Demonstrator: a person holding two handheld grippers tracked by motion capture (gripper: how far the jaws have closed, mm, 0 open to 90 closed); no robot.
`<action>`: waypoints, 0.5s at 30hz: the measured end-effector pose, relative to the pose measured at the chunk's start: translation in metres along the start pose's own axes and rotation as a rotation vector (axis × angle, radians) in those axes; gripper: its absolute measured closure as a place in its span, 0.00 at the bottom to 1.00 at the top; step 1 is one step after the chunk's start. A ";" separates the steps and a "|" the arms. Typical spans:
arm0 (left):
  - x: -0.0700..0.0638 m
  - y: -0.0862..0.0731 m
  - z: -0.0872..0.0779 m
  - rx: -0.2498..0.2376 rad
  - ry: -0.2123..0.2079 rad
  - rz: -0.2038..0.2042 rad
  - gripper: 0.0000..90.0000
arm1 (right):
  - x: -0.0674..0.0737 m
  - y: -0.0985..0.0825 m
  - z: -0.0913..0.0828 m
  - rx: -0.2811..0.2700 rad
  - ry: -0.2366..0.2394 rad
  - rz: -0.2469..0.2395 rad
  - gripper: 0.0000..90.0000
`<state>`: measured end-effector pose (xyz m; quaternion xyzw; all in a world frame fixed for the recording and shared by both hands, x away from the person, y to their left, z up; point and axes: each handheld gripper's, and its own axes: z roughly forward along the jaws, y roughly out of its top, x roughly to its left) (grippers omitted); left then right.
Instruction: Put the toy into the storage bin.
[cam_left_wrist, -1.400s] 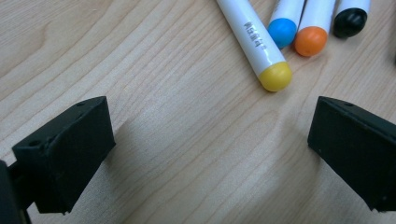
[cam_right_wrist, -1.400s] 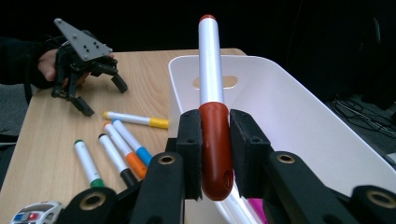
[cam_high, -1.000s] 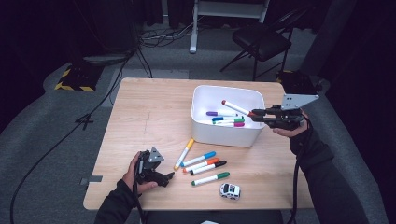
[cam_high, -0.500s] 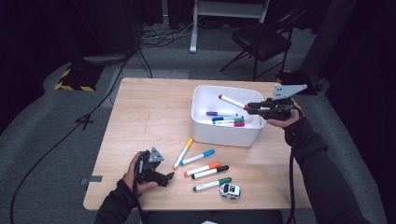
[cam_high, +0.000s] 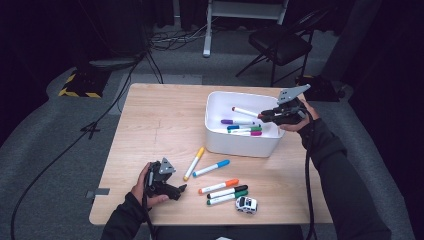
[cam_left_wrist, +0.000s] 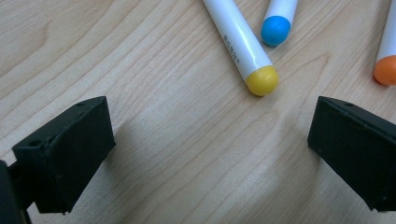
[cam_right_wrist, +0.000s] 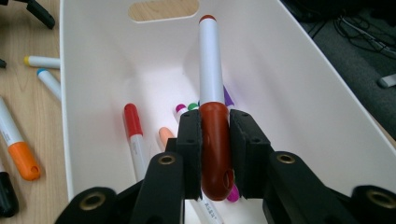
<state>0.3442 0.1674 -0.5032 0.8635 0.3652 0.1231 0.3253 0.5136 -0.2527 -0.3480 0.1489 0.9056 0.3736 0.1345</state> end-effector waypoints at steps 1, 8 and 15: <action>0.000 0.000 0.000 0.000 0.000 0.000 0.01 | -0.001 0.000 0.001 0.016 0.003 -0.002 0.83; 0.000 0.000 0.000 0.001 0.000 0.002 0.01 | -0.006 -0.002 0.007 0.118 0.020 -0.017 0.83; 0.000 0.000 0.000 0.001 0.000 0.002 0.01 | -0.009 -0.002 0.011 0.201 0.024 -0.017 0.83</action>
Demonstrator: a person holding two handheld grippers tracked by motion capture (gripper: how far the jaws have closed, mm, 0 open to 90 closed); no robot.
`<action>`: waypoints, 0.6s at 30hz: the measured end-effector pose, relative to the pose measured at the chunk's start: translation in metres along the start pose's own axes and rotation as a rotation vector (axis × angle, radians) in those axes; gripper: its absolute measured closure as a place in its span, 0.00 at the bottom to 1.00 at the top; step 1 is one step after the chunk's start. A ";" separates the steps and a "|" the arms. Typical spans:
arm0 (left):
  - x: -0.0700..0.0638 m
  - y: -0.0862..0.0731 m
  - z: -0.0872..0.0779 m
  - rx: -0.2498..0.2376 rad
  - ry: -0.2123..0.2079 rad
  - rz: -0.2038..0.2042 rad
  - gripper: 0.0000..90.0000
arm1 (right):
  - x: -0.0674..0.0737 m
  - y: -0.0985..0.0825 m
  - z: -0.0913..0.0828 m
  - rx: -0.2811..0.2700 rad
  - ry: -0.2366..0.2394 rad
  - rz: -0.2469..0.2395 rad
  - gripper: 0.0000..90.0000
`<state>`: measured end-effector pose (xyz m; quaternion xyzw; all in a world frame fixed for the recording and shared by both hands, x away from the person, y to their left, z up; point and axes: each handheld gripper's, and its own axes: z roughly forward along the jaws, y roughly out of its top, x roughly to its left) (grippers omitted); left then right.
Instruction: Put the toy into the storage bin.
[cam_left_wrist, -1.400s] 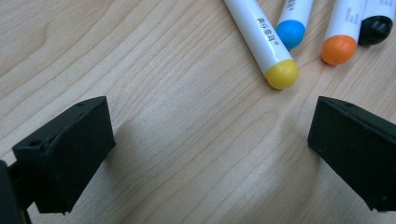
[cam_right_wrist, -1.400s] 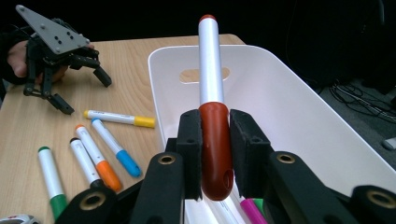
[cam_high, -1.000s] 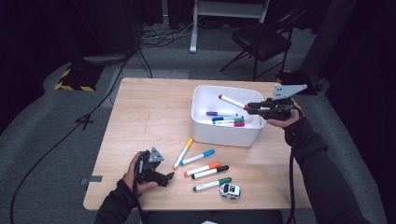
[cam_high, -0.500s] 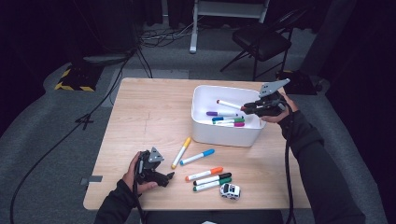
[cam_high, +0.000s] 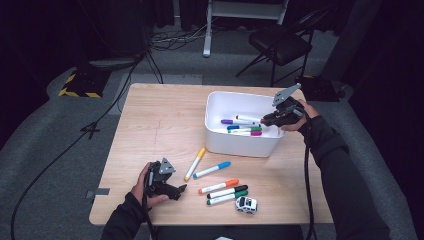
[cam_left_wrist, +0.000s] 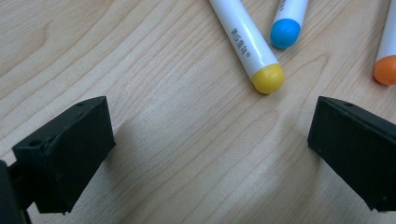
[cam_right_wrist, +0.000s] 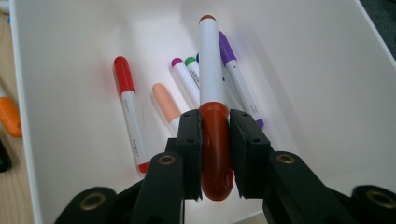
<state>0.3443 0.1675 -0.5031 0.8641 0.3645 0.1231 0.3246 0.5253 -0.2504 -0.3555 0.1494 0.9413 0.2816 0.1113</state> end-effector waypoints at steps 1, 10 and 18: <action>0.000 0.000 0.000 -0.002 0.002 0.000 0.01 | 0.000 0.000 0.001 0.009 0.003 0.000 0.83; 0.000 0.000 0.000 -0.001 -0.001 -0.001 0.01 | 0.001 0.002 0.007 0.088 0.014 -0.026 0.83; 0.000 0.000 0.000 -0.002 0.002 -0.001 0.01 | 0.008 -0.001 -0.002 0.050 0.012 -0.004 0.84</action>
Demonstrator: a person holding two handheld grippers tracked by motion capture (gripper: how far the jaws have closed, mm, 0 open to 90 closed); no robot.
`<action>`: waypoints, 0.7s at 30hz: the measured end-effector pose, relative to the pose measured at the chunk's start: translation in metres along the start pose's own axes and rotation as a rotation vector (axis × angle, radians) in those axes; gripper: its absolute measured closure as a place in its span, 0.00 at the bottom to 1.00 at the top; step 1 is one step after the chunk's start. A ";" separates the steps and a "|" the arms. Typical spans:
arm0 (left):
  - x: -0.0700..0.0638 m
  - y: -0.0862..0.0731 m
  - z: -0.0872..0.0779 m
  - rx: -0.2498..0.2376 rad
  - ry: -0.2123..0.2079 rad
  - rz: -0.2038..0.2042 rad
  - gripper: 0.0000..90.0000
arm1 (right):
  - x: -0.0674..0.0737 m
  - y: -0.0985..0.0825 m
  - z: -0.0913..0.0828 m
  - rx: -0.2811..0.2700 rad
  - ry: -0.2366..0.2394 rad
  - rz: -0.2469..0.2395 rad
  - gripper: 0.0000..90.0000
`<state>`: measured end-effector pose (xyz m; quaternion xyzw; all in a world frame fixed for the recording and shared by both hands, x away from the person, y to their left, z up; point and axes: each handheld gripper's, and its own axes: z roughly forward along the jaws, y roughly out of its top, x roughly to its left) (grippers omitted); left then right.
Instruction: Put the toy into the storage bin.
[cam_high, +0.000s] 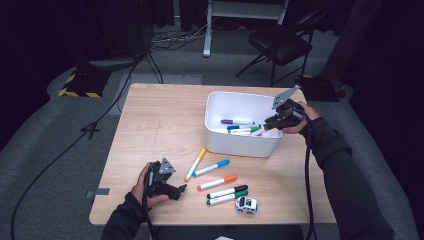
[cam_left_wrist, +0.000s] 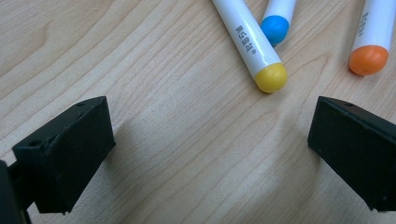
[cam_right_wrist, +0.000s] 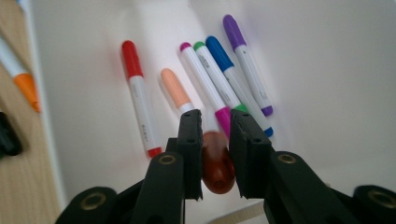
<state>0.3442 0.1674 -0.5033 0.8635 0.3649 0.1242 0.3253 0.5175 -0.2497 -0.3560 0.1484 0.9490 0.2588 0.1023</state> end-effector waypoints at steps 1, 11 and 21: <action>0.000 0.000 0.000 0.002 -0.002 0.001 0.01 | 0.001 -0.001 -0.002 -0.018 0.009 -0.007 0.84; 0.000 0.000 0.000 0.002 -0.002 0.000 0.01 | 0.019 -0.019 -0.034 -0.284 -0.019 0.008 0.72; 0.000 0.000 0.000 0.002 -0.002 0.001 0.01 | 0.057 -0.040 -0.057 -0.502 -0.026 -0.004 0.45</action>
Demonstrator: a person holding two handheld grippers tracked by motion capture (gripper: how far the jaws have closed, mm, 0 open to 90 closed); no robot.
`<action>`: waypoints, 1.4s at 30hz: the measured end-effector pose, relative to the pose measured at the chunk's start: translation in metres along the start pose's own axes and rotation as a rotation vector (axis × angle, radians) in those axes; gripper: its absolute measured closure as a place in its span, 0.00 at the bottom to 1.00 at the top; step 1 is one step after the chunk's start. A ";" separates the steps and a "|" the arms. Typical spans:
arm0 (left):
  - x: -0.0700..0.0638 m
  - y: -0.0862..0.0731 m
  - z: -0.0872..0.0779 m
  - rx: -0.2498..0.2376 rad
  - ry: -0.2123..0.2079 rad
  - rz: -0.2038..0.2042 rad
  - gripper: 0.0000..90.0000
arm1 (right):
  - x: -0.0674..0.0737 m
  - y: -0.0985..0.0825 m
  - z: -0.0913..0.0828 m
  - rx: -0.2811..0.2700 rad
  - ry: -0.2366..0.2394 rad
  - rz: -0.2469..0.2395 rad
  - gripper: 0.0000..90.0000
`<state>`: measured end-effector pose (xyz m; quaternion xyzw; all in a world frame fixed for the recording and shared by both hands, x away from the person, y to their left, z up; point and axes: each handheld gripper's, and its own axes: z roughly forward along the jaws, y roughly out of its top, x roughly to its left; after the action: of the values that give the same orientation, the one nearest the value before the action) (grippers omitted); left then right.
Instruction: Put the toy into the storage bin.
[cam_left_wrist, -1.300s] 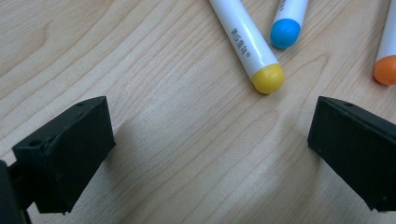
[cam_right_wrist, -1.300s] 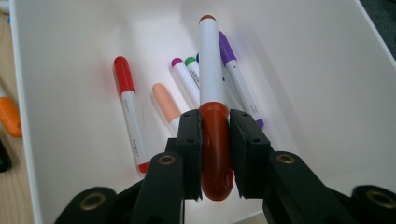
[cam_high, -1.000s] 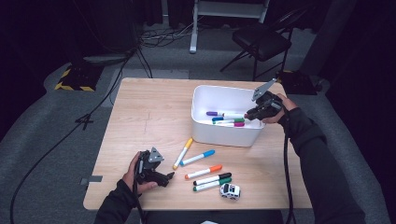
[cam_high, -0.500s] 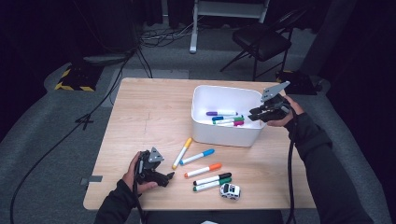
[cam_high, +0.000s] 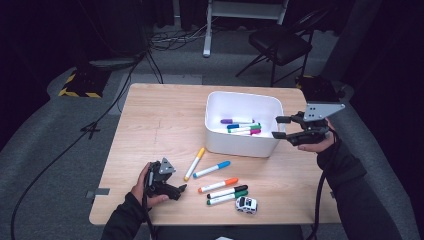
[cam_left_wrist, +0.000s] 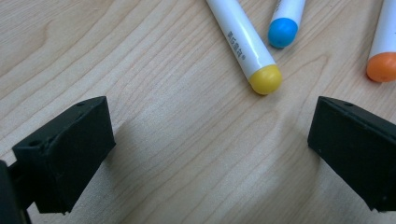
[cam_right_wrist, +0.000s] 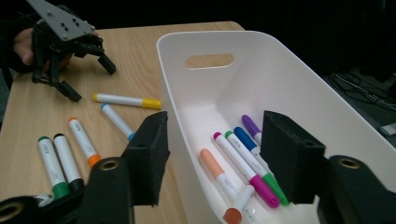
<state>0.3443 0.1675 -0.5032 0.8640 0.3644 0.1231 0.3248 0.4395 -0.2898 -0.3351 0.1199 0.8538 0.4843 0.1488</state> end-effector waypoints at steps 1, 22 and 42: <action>0.000 0.000 0.000 -0.003 0.001 -0.002 0.01 | 0.004 -0.003 -0.001 -0.014 0.010 0.003 0.43; 0.000 0.000 0.000 -0.002 0.001 -0.001 0.01 | 0.082 -0.070 0.073 0.077 0.239 -0.070 0.60; 0.000 0.000 0.000 -0.004 0.009 0.005 0.01 | 0.090 -0.081 0.159 0.182 0.379 -0.055 0.67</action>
<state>0.3444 0.1677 -0.5030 0.8639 0.3633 0.1285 0.3244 0.4095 -0.1733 -0.4945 0.0160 0.9098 0.4146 -0.0127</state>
